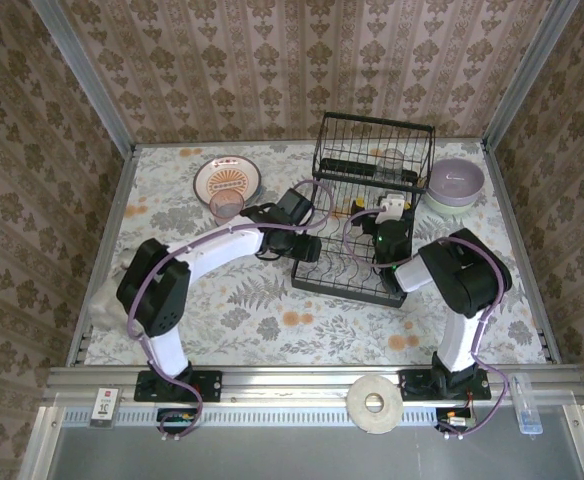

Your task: Unload the mixed dishes from the dish rack

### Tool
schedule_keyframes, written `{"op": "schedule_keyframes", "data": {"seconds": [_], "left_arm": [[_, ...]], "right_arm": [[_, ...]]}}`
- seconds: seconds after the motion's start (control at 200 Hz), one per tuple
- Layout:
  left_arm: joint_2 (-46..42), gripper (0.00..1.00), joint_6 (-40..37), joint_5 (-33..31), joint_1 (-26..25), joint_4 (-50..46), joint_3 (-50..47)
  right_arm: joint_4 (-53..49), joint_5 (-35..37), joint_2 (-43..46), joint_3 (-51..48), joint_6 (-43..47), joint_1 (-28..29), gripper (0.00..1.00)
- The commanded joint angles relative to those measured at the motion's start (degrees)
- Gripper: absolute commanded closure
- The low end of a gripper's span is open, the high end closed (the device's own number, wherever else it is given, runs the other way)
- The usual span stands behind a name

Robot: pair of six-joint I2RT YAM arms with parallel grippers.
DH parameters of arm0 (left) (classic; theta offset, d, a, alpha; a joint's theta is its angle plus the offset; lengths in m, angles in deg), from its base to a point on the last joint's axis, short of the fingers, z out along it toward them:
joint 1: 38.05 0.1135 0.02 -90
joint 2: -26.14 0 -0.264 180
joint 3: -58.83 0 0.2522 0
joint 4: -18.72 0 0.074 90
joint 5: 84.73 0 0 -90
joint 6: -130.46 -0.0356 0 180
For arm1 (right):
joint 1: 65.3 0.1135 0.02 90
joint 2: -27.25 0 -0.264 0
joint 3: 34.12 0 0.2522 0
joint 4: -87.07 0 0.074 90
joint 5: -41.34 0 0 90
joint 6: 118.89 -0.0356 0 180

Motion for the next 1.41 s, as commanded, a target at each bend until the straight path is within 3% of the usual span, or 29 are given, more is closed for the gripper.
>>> {"op": "schedule_keyframes", "data": {"seconds": [0.0, 0.09, 0.435, 1.03, 1.4], "left_arm": [[1.9, 0.36, 0.0, 1.7, 0.1, -0.2, 1.8], [3.6, 0.45, -0.3, 2.3, 0.2, -0.9, 3.1], [6.7, 1.00, 0.0, 5.8, 0.3, -1.7, 4.9], [3.9, 1.00, -1.0, 7.3, 0.3, -6.4, 7.7], [4.6, 1.00, -2.4, 7.5, -0.6, -8.9, 11.5]], "right_arm": [[2.0, -0.6, -2.1, 3.1, -1.4, -1.0, 0.02], [1.9, -0.2, -3.7, 5.0, -1.8, -1.8, 0.02], [1.4, -0.1, -7.4, 10.0, -2.7, -2.2, 0.03], [1.5, 4.0, -13.3, 18.5, -3.9, -6.2, 0.03], [1.8, -3.4, -19.0, 26.9, 1.2, -7.7, 0.03]]}}
